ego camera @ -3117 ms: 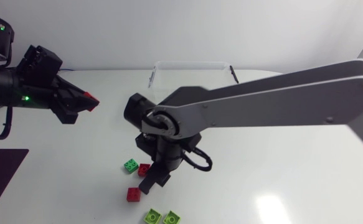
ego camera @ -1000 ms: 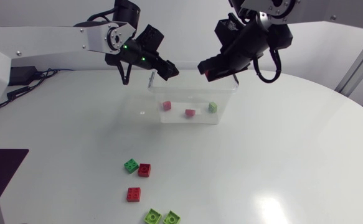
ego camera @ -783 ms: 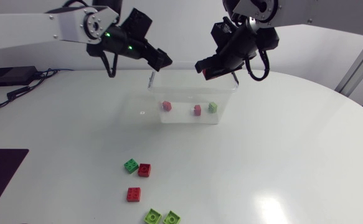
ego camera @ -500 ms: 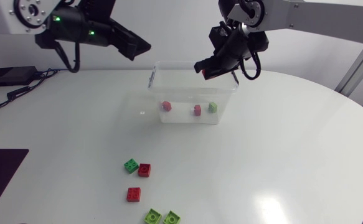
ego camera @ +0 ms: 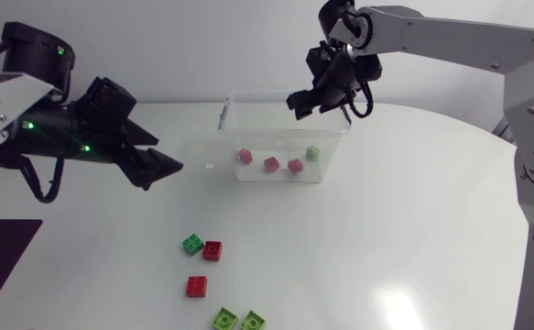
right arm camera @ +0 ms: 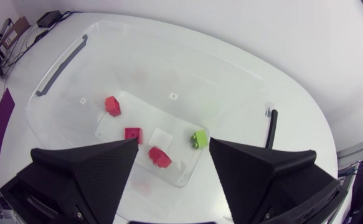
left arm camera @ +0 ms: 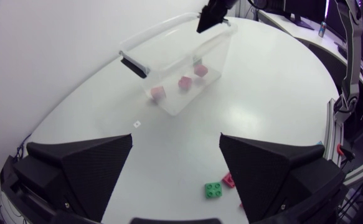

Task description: Place the duplo bricks in the container

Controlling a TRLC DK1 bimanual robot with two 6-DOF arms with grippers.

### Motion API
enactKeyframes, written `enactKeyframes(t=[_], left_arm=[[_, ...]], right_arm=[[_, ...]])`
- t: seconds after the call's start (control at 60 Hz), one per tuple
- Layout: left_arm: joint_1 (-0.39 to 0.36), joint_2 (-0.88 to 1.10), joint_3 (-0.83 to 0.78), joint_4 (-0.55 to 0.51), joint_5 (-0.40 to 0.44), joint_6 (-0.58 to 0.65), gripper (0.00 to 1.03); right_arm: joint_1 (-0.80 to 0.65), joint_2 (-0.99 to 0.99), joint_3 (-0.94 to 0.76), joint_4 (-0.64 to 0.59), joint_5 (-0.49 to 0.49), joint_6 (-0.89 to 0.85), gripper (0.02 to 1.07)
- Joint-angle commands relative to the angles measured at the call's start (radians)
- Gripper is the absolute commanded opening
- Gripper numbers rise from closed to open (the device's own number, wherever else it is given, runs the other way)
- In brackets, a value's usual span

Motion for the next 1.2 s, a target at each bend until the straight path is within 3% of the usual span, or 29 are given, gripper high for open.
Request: enactKeyframes(t=[0.0,0.367,0.583,0.867,1.183], left_arm=[[-0.011,-0.014,-0.082,-0.012,0.002,0.051,0.98],[-0.038,0.041,-0.2,0.004,-0.004,0.152,0.97],[-0.034,0.159,-0.229,0.097,-0.004,0.193,0.96],[-0.038,0.26,-0.246,0.146,-0.021,0.199,0.94],[-0.069,0.294,-0.303,0.191,-0.068,0.192,0.93]], right_arm=[[0.016,-0.045,0.019,-0.019,0.007,-0.02,0.96],[0.162,-0.326,-0.261,0.0,0.006,-0.069,0.97],[0.282,-0.47,-0.488,0.051,-0.005,-0.107,0.97],[0.39,-0.516,-0.651,0.089,-0.013,-0.13,0.97],[0.467,-0.499,-0.714,0.104,-0.022,-0.124,0.97]])
